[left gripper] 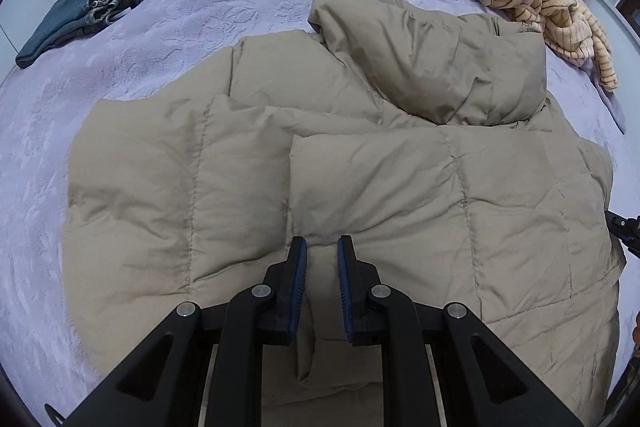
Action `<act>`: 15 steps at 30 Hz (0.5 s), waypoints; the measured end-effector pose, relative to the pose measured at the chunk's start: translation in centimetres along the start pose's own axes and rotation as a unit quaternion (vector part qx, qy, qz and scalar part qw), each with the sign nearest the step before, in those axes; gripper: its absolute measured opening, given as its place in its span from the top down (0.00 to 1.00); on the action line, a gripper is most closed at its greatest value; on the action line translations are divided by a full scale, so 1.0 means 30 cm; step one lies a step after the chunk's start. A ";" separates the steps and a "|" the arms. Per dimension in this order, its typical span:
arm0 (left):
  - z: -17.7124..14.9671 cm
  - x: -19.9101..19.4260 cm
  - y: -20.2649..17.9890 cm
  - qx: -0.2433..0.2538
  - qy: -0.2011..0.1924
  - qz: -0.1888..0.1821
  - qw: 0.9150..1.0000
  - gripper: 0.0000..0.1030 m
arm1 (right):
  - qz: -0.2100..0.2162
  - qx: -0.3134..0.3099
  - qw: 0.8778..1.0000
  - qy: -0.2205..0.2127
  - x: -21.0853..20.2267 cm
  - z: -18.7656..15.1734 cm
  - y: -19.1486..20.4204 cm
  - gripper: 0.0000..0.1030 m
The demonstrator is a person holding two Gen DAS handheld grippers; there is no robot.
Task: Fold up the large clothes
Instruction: 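Open both tools and release the folded jacket side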
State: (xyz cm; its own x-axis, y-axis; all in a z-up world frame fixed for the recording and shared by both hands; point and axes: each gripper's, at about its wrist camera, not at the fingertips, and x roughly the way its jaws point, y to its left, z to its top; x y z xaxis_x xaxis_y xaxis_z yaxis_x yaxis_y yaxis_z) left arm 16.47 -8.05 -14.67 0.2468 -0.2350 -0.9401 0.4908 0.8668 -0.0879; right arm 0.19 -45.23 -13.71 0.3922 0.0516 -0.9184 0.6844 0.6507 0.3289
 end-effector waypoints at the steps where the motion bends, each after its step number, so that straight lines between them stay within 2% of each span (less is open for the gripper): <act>1: -0.006 -0.013 0.010 0.001 0.000 0.003 1.000 0.83 | -0.001 -0.006 1.000 -0.001 -0.017 -0.015 0.000 0.84; 2: -0.013 -0.027 0.016 0.002 0.001 0.005 1.000 0.83 | -0.003 -0.013 1.000 -0.001 -0.036 -0.031 0.002 0.83; 4: -0.036 -0.058 0.035 0.000 0.004 0.008 1.000 0.83 | -0.002 -0.020 1.000 0.000 -0.068 -0.061 0.004 0.74; 6: -0.062 -0.094 0.049 -0.001 0.005 0.012 1.000 0.83 | 0.007 -0.025 1.000 0.000 -0.105 -0.094 0.006 0.56; 7: -0.074 -0.110 0.055 -0.002 0.005 0.015 1.000 0.83 | 0.009 -0.027 1.000 0.000 -0.119 -0.108 0.008 0.53; 9: -0.100 -0.140 0.060 -0.003 0.007 0.015 1.000 0.83 | 0.010 -0.030 0.999 0.005 -0.146 -0.138 0.015 0.39; 12: -0.137 -0.180 0.056 -0.002 0.010 0.018 1.000 0.82 | 0.021 -0.023 0.999 0.019 -0.171 -0.183 0.017 0.32; 13: -0.147 -0.192 0.053 -0.002 0.010 0.018 1.000 0.79 | 0.022 -0.022 0.999 0.024 -0.177 -0.200 0.015 0.30; 15: -0.170 -0.220 0.049 -0.005 0.006 0.022 1.000 0.01 | 0.023 -0.023 0.999 0.032 -0.189 -0.229 0.012 0.23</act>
State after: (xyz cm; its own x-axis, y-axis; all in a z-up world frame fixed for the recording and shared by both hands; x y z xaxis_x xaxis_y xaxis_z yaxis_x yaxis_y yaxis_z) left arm 11.31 -3.00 -10.27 0.2585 -0.1910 -0.9470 0.4708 0.8809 -0.0491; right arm -6.02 -40.08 -9.90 0.3817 0.1286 -0.9153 0.6374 0.6805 0.3614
